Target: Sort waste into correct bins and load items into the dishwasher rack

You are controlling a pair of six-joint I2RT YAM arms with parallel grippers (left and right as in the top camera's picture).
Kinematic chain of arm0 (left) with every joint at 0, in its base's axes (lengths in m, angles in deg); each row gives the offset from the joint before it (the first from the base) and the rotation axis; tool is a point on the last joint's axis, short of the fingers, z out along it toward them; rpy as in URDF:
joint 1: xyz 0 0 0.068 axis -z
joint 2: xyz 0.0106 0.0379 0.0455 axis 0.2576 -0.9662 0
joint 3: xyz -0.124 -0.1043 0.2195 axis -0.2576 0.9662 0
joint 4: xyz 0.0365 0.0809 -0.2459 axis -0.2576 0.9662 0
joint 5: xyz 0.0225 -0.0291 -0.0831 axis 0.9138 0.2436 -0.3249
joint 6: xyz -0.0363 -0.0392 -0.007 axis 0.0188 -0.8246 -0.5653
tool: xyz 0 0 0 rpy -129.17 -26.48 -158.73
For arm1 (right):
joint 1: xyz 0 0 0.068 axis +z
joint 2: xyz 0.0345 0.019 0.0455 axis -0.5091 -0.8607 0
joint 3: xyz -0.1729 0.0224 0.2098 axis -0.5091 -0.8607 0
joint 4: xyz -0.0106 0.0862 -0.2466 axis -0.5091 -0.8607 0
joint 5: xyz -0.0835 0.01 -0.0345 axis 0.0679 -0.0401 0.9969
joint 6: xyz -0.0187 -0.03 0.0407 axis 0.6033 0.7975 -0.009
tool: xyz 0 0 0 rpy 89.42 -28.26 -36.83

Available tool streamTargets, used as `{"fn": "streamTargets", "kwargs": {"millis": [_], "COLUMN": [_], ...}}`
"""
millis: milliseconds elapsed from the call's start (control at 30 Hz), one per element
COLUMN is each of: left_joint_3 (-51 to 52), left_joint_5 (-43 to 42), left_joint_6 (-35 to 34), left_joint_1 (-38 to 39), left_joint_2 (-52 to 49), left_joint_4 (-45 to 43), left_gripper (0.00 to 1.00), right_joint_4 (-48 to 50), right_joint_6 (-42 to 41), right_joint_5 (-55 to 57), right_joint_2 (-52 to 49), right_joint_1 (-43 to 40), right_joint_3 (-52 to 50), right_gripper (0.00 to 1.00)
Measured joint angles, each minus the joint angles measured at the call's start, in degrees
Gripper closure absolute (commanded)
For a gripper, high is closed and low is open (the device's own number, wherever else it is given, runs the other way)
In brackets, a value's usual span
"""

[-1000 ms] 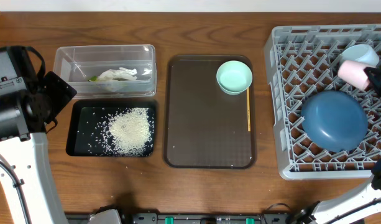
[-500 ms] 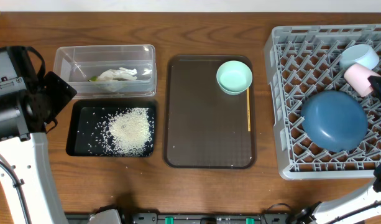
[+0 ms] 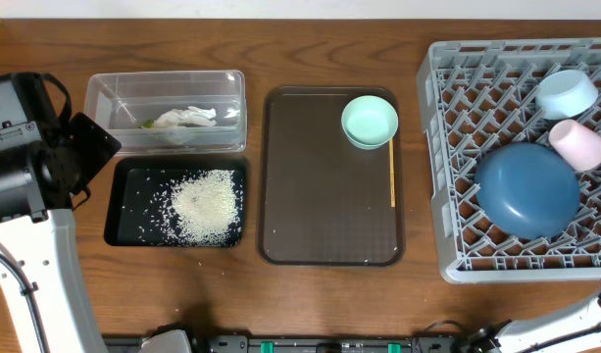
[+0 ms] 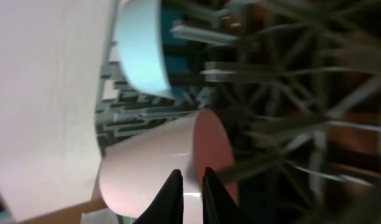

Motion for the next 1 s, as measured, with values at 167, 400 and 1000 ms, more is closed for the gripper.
{"fn": "streamTargets", "kwargs": {"millis": [167,400,1000], "left_joint_3": [0.0,0.0,0.0], "left_joint_5": [0.0,0.0,0.0], "left_joint_6": [0.0,0.0,0.0], "left_joint_1": [0.0,0.0,0.0], "left_joint_2": [0.0,0.0,0.0], "left_joint_4": [0.0,0.0,-0.02], "left_gripper": [0.07,0.07,0.07], "right_joint_4": [-4.13,-10.1,-11.5], "right_joint_6": [-0.5,-0.81,-1.25], "right_joint_5": [1.84,2.8,33.0], "right_joint_2": [-0.09,0.22,15.13], "right_joint_1": [-2.27,-3.76,24.96], "right_joint_3": [0.39,4.92,6.95], "right_gripper": [0.94,0.96,0.99]}}
